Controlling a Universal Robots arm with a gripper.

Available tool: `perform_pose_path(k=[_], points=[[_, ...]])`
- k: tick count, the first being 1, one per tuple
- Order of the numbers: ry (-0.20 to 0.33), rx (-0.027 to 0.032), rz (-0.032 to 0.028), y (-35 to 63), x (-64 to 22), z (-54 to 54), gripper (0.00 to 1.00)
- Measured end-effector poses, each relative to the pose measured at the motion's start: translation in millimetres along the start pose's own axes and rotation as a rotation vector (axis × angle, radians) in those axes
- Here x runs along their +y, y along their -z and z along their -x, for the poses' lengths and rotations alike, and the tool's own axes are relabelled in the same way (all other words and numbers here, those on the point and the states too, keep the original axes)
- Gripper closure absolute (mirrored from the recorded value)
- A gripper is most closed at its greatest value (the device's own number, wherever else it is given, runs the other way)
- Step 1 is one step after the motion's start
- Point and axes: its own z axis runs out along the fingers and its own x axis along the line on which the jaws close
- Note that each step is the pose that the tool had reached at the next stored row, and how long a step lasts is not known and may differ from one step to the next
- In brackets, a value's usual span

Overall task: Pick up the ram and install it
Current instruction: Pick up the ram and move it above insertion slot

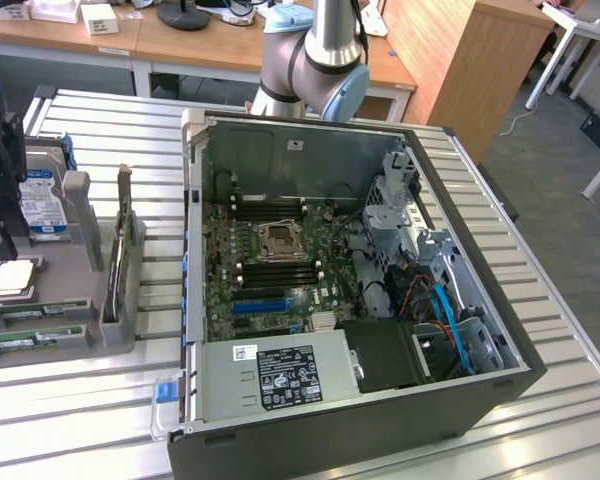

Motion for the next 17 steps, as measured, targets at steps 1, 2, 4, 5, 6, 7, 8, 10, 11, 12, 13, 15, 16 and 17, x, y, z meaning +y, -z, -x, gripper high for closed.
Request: perform_pose_path(k=[1, 2, 4, 5, 6, 7, 8, 10, 11, 12, 13, 15, 16, 17], points=[[0.0, -0.0001, -0.0001, -0.3, 0.0, 0.0, 0.64], [0.0, -0.0004, -0.0004, -1.1, 0.0, 0.1, 0.64], [0.0, 0.0, 0.0, -2.4, 0.0, 0.1, 0.64], [0.0, -0.0001, -0.0001, -3.2, 0.0, 0.1, 0.64], [0.0, -0.0001, 0.0, -4.0, 0.0, 0.1, 0.64], [0.0, 0.0, 0.0, -4.7, 0.0, 0.2, 0.64], [0.0, -0.0001, -0.0001, -5.6, 0.1, 0.2, 0.64], [0.0, -0.0001, 0.0, -7.2, 0.1, 0.2, 0.64], [0.0, 0.0, 0.0, -8.1, 0.1, 0.3, 0.64], [0.0, -0.0001, 0.0, -9.0, 0.1, 0.3, 0.64], [0.0, -0.0001, 0.0, -9.8, 0.1, 0.4, 0.64], [0.0, -0.0001, 0.0, -11.4, 0.1, 0.4, 0.64], [0.0, 0.0, 0.0, -12.1, 0.1, 0.4, 0.64], [0.0, 0.0, 0.0001, -12.8, 0.1, 0.4, 0.64]])
